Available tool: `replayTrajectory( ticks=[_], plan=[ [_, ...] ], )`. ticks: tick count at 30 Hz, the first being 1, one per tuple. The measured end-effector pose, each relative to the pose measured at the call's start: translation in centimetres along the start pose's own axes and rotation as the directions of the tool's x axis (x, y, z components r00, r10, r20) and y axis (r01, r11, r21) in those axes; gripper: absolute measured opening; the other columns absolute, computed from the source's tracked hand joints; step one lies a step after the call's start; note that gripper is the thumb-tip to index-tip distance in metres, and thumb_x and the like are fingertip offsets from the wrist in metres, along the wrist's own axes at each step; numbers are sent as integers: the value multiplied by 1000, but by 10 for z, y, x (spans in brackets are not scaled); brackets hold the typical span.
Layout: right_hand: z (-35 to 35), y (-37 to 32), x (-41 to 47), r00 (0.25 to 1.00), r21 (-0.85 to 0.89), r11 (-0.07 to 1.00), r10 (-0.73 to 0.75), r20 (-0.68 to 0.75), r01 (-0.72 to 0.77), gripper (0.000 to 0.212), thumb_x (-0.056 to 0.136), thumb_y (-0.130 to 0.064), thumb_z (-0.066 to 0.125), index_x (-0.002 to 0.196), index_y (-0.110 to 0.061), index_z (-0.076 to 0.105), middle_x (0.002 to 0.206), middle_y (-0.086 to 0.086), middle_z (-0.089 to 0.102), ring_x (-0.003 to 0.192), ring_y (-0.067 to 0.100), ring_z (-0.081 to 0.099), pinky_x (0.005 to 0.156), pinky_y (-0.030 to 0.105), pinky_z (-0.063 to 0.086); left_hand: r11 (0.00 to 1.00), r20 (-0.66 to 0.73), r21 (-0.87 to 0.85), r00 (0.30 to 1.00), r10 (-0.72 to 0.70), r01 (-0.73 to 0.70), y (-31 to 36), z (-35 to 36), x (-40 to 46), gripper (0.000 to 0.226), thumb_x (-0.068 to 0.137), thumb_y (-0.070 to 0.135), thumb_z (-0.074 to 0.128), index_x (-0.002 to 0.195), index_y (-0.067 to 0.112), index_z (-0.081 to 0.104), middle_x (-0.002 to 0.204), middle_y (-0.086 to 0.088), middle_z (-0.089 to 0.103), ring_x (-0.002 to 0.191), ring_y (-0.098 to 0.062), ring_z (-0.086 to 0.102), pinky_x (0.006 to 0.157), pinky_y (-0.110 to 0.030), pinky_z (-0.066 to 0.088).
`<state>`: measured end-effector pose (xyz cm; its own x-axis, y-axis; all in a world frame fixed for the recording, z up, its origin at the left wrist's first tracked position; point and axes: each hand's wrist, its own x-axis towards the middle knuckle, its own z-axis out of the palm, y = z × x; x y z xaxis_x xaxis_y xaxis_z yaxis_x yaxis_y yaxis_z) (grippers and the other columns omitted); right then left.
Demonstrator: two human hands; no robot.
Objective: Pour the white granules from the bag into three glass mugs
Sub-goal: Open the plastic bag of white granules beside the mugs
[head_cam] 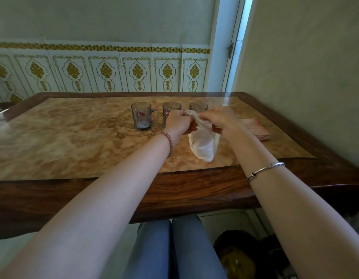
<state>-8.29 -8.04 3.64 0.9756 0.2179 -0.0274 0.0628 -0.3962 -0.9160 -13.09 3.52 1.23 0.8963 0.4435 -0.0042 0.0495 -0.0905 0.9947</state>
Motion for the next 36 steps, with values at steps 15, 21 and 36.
replayTrajectory(
  ticks=[15, 21, 36],
  plan=[
    [-17, 7, -3, 957, 119, 992, -8, -289, 45, 7, 85, -4, 60, 85, -4, 68, 66, 3, 59, 69, 15, 57, 71, 28, 53, 948, -131, 289, 975, 177, -133, 8, -14, -1, 19, 93, 21, 55, 75, 15, 55, 82, -9, 68, 75, -22, 63, 71, -38, 56],
    [-21, 4, -5, 945, 235, 970, 12, -327, 68, 23, 87, -1, 63, 68, -15, 60, 67, 2, 63, 62, 12, 64, 76, 29, 60, 938, -176, 296, 956, 236, -177, 22, -11, 1, 19, 94, 24, 53, 77, 16, 56, 76, -1, 66, 72, -17, 60, 72, -32, 53],
    [-3, 49, -25, 987, 27, 988, 155, -49, -153, 9, 85, -4, 56, 87, -12, 54, 80, 9, 59, 68, 20, 55, 59, 30, 48, 929, -58, 370, 998, 24, -1, -30, -23, -12, 14, 96, 14, 45, 106, 17, 55, 112, -8, 63, 94, -26, 68, 84, -40, 57]
  ],
)
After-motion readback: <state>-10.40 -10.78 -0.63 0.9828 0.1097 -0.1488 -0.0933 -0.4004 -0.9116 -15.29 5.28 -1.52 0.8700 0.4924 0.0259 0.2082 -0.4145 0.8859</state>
